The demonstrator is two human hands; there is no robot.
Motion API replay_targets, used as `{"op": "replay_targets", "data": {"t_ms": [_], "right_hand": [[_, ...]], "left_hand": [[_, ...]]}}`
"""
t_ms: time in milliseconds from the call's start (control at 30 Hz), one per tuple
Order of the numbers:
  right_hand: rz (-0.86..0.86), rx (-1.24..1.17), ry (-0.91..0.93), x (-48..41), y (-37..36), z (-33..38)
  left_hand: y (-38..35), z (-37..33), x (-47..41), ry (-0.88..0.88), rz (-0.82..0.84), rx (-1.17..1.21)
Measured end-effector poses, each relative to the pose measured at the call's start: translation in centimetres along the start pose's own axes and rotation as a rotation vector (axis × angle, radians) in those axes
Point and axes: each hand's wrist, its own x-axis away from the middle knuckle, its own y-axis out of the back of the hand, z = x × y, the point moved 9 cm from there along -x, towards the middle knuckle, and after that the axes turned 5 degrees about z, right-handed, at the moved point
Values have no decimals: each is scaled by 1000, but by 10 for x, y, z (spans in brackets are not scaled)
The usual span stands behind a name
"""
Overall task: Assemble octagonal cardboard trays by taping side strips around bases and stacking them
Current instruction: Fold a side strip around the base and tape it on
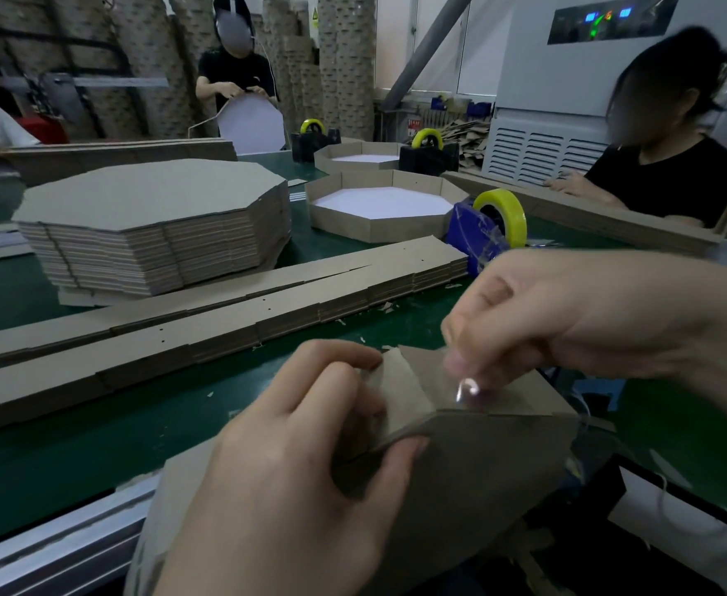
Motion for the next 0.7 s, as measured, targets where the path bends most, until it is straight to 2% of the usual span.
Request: {"op": "replay_targets", "data": {"t_ms": [400, 700], "right_hand": [[-32, 34, 184, 4, 4, 27], [18, 126, -40, -10, 2, -8]], "left_hand": [[6, 2, 1, 1, -52, 15], [9, 2, 5, 8, -93, 48]]}}
